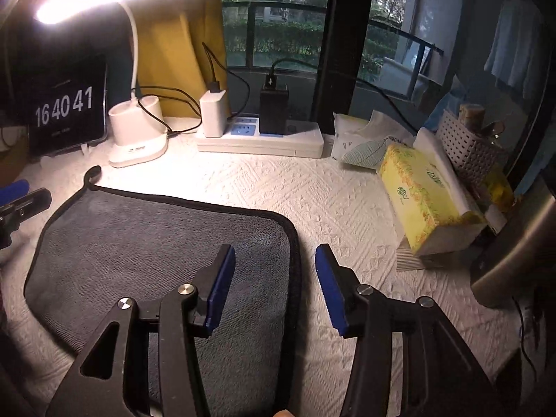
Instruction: Fold towel
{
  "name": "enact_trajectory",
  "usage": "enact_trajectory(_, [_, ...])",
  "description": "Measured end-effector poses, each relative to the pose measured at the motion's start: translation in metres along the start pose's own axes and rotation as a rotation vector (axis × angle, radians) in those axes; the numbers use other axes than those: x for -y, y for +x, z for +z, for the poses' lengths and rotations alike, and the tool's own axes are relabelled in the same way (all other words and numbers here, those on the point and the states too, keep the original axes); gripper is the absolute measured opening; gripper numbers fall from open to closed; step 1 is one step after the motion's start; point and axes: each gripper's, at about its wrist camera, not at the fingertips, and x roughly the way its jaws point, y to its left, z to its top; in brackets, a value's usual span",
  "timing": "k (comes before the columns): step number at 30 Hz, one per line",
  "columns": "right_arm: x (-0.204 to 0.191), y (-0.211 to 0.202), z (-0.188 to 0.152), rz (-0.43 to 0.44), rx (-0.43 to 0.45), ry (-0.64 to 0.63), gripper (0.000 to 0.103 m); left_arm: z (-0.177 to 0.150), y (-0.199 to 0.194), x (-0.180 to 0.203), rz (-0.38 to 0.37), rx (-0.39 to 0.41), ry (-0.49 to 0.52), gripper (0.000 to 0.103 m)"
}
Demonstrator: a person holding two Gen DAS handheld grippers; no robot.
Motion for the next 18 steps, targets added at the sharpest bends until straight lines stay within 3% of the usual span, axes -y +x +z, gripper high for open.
enact_trajectory(4, [-0.004,-0.015,-0.004,0.003,0.018,0.004,0.051,-0.003,-0.021,0.001,0.003,0.031,-0.008,0.094])
enact_trajectory(8, [-0.006,-0.032,-0.010,0.007,0.042,0.008,0.051,-0.007,-0.038,0.002,-0.050,0.037,-0.024,0.094])
enact_trajectory(18, [-0.012,-0.064,-0.026,0.014,0.071,0.001,0.051,-0.022,-0.077,0.003,-0.021,0.078,-0.046,0.094])
